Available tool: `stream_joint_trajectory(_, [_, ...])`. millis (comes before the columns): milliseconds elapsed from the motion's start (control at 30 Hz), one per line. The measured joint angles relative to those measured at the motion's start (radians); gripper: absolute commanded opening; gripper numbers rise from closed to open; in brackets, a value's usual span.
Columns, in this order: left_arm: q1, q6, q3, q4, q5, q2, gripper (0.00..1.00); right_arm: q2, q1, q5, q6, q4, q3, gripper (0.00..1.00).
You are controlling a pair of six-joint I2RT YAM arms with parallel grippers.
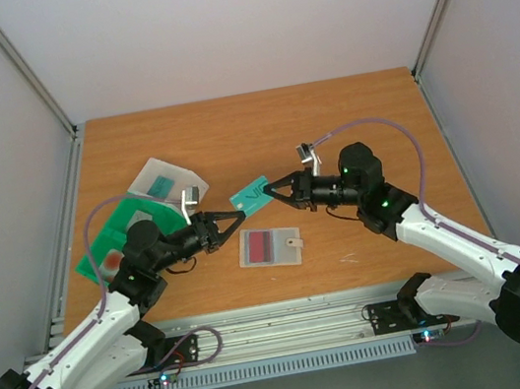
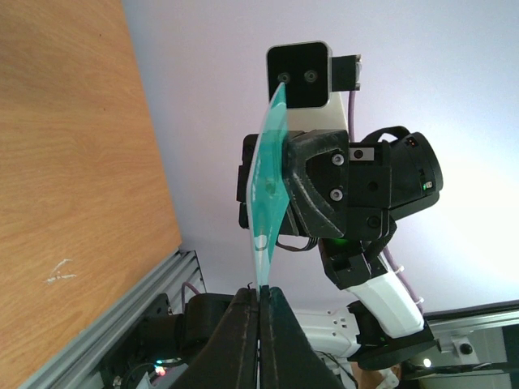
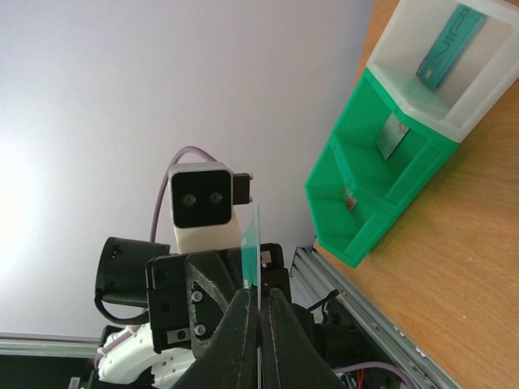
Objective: Take the credit cards out of the card holder
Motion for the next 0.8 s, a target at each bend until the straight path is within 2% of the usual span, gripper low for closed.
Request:
stream_joint_trajectory(100, [0.0,-0.005,-0.002,0.002,0.0,0.0,0.01,0.003,0.0,0.001,0.002,0.01,-0.007,0.02])
stream_joint_trajectory(200, [0.0,-0.007,-0.005,0.002,-0.002,0.0,0.01,0.005,0.0,0.0,0.002,0.015,-0.01,0.11])
stream_joint_trajectory(400, [0.0,0.0,-0.01,0.002,-0.02,0.0,0.0,0.005,0.0,-0.007,-0.011,0.012,-0.021,0.54])
stream_joint_trajectory(467, [0.0,0.006,-0.013,-0.01,-0.037,-0.001,0.01,0.003,0.001,-0.007,-0.023,-0.008,-0.028,0.64])
stream_joint_trajectory(533, [0.0,0.022,-0.013,-0.046,-0.063,-0.01,0.0,-0.004,0.001,0.0,-0.048,-0.05,-0.031,0.74])
stream_joint_trajectory(600, [0.0,0.048,-0.012,-0.102,-0.095,-0.03,0.01,-0.023,0.001,0.008,-0.076,-0.096,-0.031,0.93])
stream_joint_trajectory(633, [0.0,0.063,-0.008,-0.135,-0.113,-0.041,0.01,-0.036,0.0,0.013,-0.089,-0.122,-0.03,0.98])
stream_joint_trajectory(800, [0.002,0.145,0.059,-0.335,-0.224,-0.061,0.0,-0.111,0.001,0.035,-0.182,-0.248,-0.024,0.98])
